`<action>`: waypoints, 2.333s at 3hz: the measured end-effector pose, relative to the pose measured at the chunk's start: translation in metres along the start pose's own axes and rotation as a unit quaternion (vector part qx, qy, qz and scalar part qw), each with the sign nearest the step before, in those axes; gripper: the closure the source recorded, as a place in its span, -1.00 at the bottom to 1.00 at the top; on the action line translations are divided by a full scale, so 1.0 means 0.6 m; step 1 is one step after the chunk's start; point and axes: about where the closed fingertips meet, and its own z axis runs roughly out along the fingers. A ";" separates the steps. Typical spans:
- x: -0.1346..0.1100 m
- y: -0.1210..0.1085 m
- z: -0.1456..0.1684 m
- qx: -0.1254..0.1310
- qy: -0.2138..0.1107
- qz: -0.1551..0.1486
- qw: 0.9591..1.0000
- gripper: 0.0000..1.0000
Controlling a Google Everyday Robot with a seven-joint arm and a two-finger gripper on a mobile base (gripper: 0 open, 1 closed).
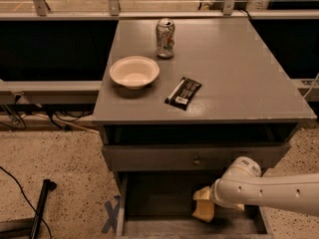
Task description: Pick sponge from middle drawer and place on counter
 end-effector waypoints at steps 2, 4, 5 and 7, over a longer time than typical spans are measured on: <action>0.007 0.009 0.058 -0.003 0.002 0.004 1.000 -1.00; 0.009 0.005 0.097 0.004 -0.025 0.012 1.000 -0.66; 0.006 0.003 0.105 0.005 -0.036 0.011 0.999 -0.62; -0.010 -0.007 0.112 0.021 -0.053 0.012 0.998 -0.54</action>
Offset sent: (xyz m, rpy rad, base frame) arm 0.0179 -0.0035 -0.0511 -0.0224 0.0018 0.0054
